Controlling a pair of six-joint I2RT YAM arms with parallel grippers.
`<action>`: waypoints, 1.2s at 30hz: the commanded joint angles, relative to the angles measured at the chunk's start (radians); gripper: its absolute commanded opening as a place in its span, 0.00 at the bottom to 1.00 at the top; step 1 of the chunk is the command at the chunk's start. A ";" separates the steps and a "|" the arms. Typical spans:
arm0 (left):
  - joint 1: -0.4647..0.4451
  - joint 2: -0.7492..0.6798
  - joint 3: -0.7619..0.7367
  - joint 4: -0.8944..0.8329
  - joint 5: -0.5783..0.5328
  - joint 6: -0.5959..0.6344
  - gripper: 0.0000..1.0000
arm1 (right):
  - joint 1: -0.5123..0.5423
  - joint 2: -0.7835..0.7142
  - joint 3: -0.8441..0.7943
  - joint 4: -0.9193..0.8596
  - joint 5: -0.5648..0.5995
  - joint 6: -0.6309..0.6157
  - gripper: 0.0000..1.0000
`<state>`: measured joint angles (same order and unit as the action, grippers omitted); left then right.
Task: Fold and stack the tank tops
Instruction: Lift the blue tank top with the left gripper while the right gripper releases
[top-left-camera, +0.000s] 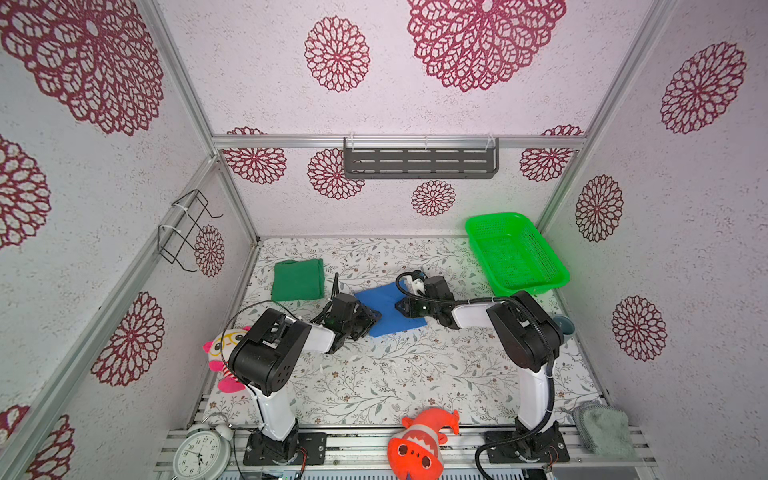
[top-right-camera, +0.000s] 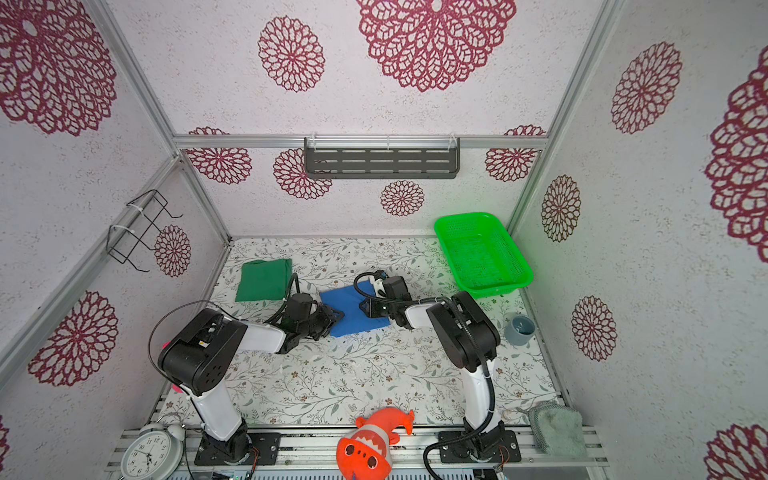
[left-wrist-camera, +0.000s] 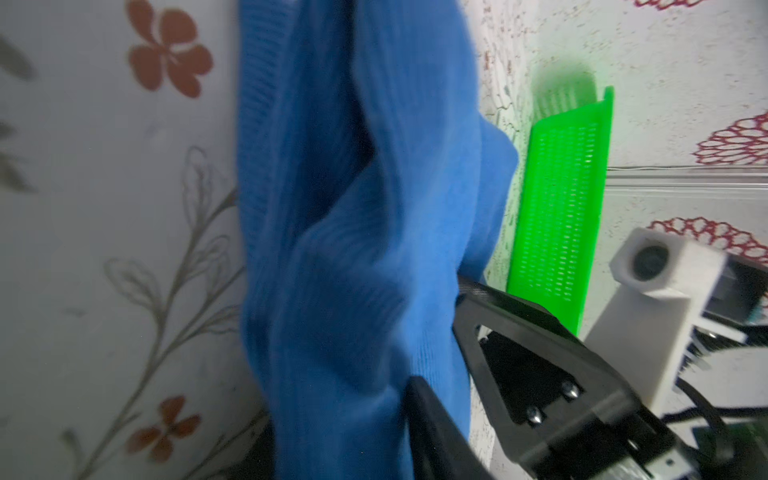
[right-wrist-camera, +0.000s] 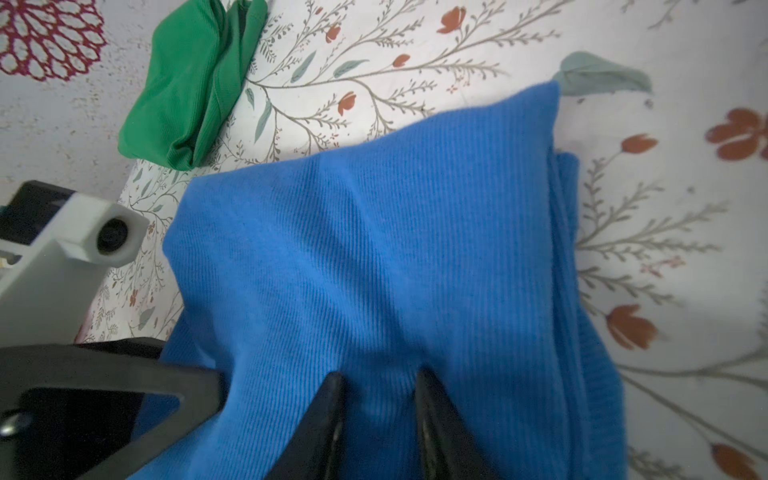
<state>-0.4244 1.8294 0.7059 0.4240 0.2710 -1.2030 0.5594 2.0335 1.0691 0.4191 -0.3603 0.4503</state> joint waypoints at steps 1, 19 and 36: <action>0.020 0.036 0.016 -0.218 -0.040 0.070 0.23 | 0.018 0.017 -0.040 -0.074 0.037 0.041 0.33; 0.099 -0.027 0.448 -0.822 -0.054 0.612 0.00 | 0.011 -0.180 0.009 -0.133 -0.037 0.022 0.41; 0.256 0.078 0.859 -1.180 -0.092 0.955 0.00 | -0.032 -0.254 -0.064 -0.162 -0.023 -0.009 0.42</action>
<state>-0.1867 1.8767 1.5143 -0.6685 0.1879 -0.3504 0.5346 1.8210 1.0023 0.2481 -0.3740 0.4675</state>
